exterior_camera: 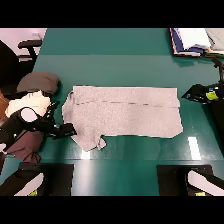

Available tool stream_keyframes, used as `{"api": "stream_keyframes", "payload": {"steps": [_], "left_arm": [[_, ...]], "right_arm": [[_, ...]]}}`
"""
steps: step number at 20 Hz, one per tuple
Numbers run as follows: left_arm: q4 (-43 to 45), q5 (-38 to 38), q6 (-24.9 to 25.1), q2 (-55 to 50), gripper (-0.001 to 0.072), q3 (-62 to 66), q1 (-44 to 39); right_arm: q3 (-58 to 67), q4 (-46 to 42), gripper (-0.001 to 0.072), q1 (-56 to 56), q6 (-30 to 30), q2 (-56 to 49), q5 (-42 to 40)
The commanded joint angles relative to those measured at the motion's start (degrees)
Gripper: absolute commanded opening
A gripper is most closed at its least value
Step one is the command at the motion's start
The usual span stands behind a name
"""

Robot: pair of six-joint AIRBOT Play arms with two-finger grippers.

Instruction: Fold the shirts.

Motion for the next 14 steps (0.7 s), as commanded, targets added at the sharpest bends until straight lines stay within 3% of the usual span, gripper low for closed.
{"api": "stream_keyframes", "payload": {"steps": [1, 3, 4, 5, 6, 7, 10, 14], "left_arm": [[-2.9, 4.3, -0.4, 0.2, 0.0550, -2.8, -1.7], [-3.8, 5.9, -0.4, 0.2, 0.0550, -2.8, -3.2], [-5.1, 6.6, -0.3, 0.2, 0.0497, -2.6, -3.2], [-5.9, 7.0, -0.2, 0.3, 0.0271, -2.4, -3.2], [-5.9, 7.3, 0.2, 0.3, 0.0098, -2.1, -3.2], [-5.6, 7.2, 0.3, 0.3, 0.0024, -1.6, -3.2], [-4.9, 5.4, 0.8, 1.2, 0.0024, 1.1, -3.2], [-3.9, 3.6, 0.9, 4.8, 0.0024, 3.9, -3.2]], "right_arm": [[-0.2, 0.6, 0.0445, 1.6, -0.2, 0.4, -0.3], [-0.2, 0.6, 0.0446, 2.9, -0.3, 0.4, -0.3], [-0.2, 0.6, 0.0445, 3.3, -0.3, 0.4, -0.3], [-0.2, 0.5, 0.0446, 3.6, -0.4, 0.4, -0.2], [-0.2, 0.5, 0.0445, 3.5, -0.6, 0.4, 0.2], [-0.2, 0.1, 0.0446, 3.1, -1.4, 0.4, 1.1], [-1.7, -4.3, 0.0445, -0.5, -1.4, 0.5, 5.9], [-15.8, -8.0, 0.0449, -11.5, -1.2, 3.9, 7.2]]}}
